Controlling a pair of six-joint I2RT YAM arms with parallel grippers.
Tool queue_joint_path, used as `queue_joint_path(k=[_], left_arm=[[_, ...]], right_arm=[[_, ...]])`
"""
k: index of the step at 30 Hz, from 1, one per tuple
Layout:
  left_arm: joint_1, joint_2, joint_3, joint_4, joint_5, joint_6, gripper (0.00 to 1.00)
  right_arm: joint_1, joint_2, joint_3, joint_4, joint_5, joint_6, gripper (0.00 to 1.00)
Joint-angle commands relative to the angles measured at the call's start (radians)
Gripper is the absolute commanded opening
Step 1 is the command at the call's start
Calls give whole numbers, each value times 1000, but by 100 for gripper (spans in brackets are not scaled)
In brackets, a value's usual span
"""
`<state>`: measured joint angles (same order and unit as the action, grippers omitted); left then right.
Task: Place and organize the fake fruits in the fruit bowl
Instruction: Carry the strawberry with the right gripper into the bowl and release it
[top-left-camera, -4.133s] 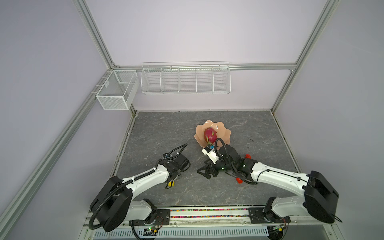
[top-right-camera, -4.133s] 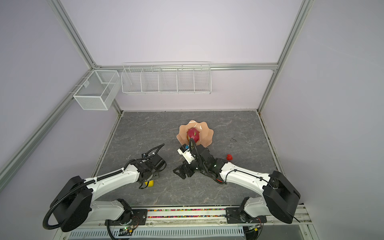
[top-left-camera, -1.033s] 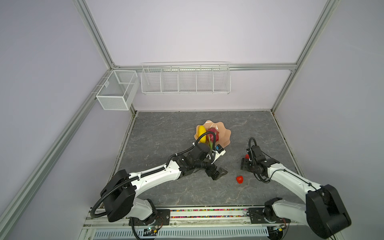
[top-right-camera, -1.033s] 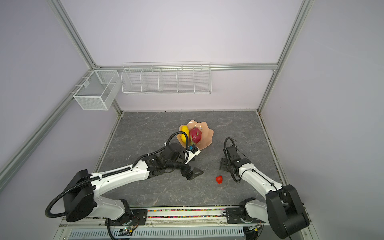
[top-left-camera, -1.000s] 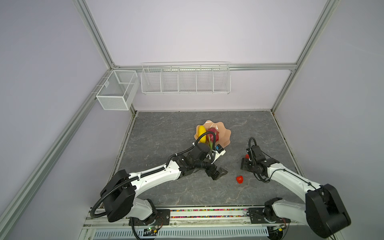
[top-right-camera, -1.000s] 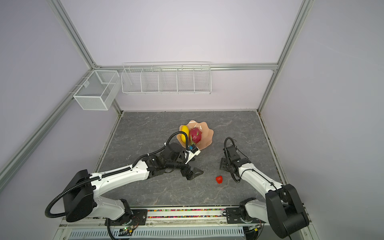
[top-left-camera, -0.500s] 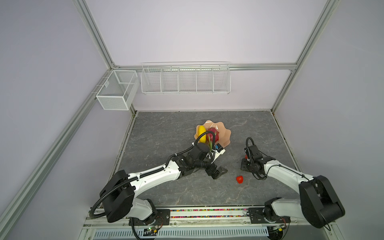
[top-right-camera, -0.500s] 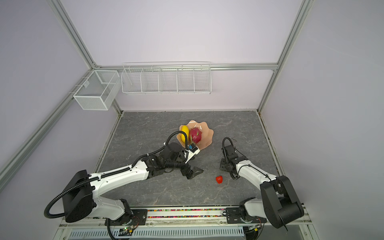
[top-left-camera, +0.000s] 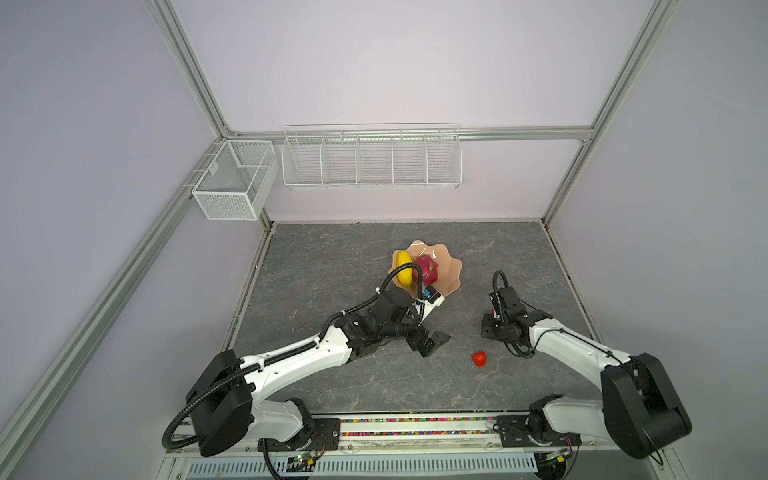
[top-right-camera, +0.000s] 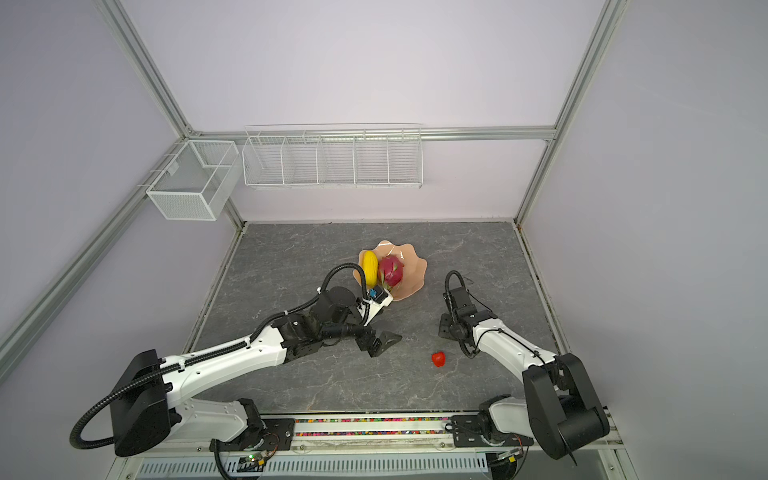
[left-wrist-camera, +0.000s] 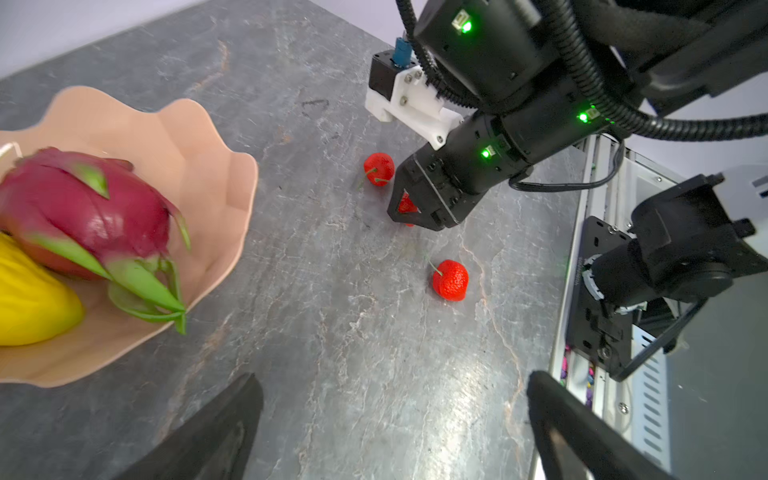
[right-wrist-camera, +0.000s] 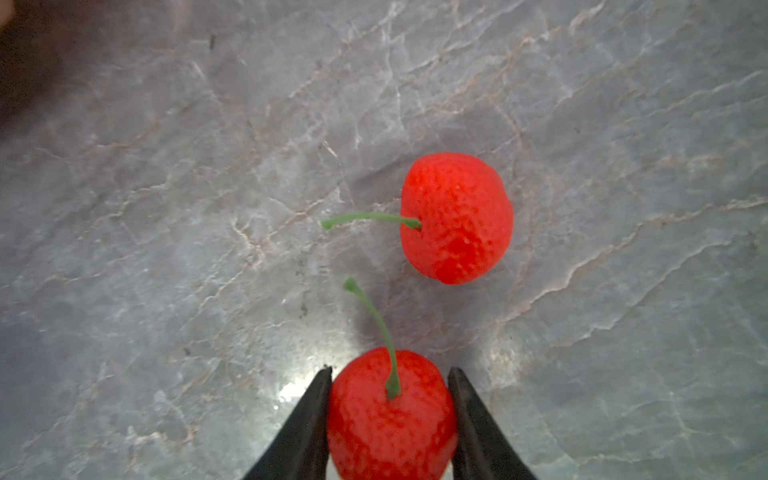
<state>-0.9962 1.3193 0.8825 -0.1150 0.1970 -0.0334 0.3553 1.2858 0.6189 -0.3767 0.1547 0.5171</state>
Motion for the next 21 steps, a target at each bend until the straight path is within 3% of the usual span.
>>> queue_joint_path(k=[1, 9, 13, 21], left_arm=[[-3, -50, -26, -12, -142, 34, 99], [143, -152, -55, -84, -290, -9, 99], [155, -137, -31, -115, -346, -20, 99], [167, -130, -37, -98, -350, -20, 99]], right_arm=[[14, -61, 30, 21, -67, -63, 37], [41, -15, 221, 42, -188, -117, 37], [60, 93, 346, 83, -225, -133, 37], [87, 341, 511, 142, -257, -156, 37]])
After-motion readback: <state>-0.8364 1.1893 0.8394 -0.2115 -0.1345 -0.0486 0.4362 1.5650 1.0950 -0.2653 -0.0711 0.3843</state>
